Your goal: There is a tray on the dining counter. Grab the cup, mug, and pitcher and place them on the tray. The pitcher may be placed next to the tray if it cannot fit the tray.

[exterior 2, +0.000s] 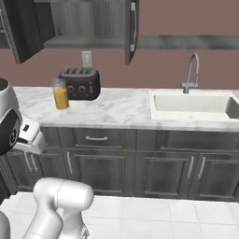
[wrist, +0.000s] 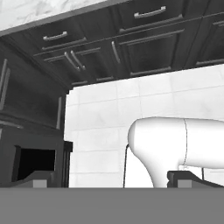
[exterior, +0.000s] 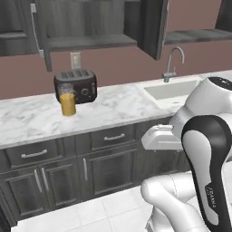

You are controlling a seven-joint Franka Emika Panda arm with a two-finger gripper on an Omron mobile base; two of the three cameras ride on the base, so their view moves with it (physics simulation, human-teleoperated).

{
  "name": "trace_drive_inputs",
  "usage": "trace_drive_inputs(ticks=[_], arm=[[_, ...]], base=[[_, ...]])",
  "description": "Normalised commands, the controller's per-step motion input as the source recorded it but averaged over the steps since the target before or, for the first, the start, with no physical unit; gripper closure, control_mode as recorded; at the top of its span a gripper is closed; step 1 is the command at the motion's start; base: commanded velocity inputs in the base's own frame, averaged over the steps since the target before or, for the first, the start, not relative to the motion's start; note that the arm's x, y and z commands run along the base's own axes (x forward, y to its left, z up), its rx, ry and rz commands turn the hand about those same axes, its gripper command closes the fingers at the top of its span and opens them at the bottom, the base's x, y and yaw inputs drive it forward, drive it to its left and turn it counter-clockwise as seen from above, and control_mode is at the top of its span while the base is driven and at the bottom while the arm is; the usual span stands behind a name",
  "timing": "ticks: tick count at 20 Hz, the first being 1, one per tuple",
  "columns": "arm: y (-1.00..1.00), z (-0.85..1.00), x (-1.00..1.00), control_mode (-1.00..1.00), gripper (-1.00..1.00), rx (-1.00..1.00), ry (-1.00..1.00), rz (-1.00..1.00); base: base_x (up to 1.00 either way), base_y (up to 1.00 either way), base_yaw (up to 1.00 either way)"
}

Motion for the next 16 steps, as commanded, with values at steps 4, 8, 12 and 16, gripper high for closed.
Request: trace_drive_inputs(ticks=[4,8,12,16], arm=[[0.00,0.00,0.00,1.00,-1.00,0.00,0.00,0.00],[0.00,0.00,0.00,1.00,-1.00,0.00,0.00,0.00],[0.00,0.00,0.00,1.00,-1.00,0.00,0.00,0.00],[0.00,0.00,0.00,1.00,-1.00,0.00,0.00,0.00]], base=[[0.94,0.00,0.08],[0.82,0.00,0.07],[0.73,0.00,0.08],[0.44,0.00,0.06]])
